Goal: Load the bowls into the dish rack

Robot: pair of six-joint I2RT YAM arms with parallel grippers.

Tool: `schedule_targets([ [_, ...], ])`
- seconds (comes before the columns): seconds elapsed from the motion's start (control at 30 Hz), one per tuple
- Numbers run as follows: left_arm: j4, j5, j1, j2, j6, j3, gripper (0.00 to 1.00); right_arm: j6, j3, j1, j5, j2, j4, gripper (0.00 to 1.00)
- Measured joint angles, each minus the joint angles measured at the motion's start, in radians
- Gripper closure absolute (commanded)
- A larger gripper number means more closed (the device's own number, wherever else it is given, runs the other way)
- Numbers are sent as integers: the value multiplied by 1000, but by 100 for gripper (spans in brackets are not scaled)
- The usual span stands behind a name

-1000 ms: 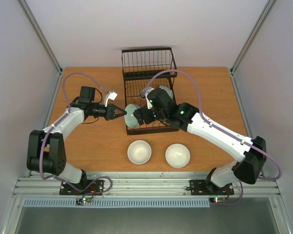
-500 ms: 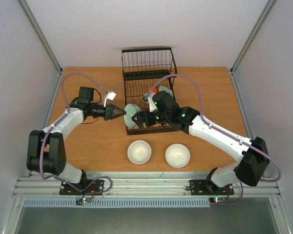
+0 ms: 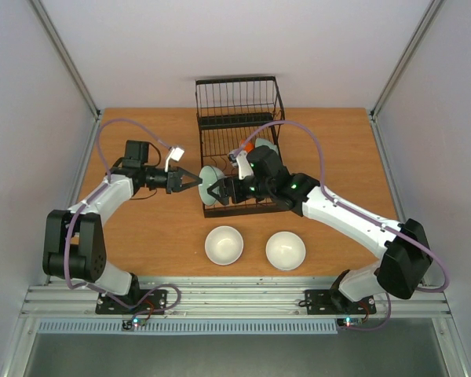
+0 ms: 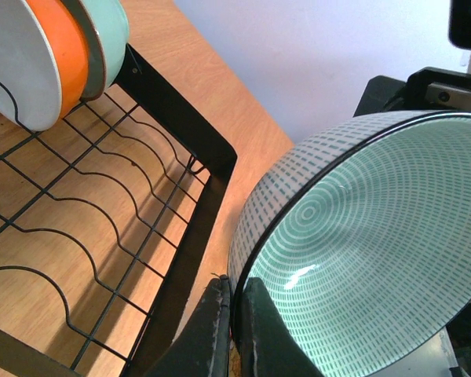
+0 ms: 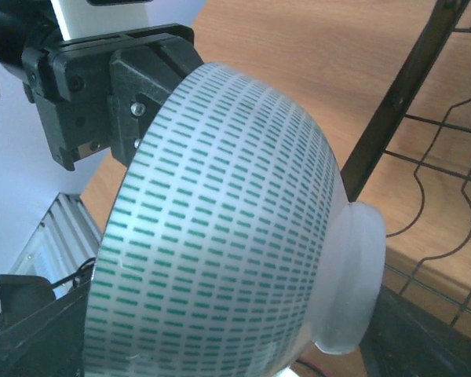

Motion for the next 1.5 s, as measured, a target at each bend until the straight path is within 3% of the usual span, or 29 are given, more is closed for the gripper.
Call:
schedule_targets([
  [0.1, 9, 13, 2, 0, -9, -6, 100, 25, -5, -4, -23, 3, 18, 39],
  [0.27, 24, 16, 8, 0, -22, -8, 99, 55, -13, -15, -43, 10, 43, 90],
  [0.33, 25, 16, 9, 0, -24, -8, 100, 57, -15, -16, -45, 10, 47, 97],
  [0.47, 31, 16, 10, 0, -29, -8, 99, 56, -15, -19, -46, 10, 51, 99],
  [0.53, 32, 8, 10, -1, -32, -8, 85, 54, -15, -19, -40, 10, 48, 99],
  [0.63, 45, -19, 7, -11, -44, -11, 54, 28, -3, -19, -6, 12, 14, 99],
  [0.77, 74, -88, 7, -53, -73, -30, 39, -18, 68, -19, 83, 49, -84, 99],
  [1.13, 136, -371, 9, -208, -93, -78, 34, -153, 395, -19, 382, 280, -287, 99],
  [1.5, 142, -412, 11, -202, -92, -79, 35, -266, 668, -8, 689, 608, -442, 99],
])
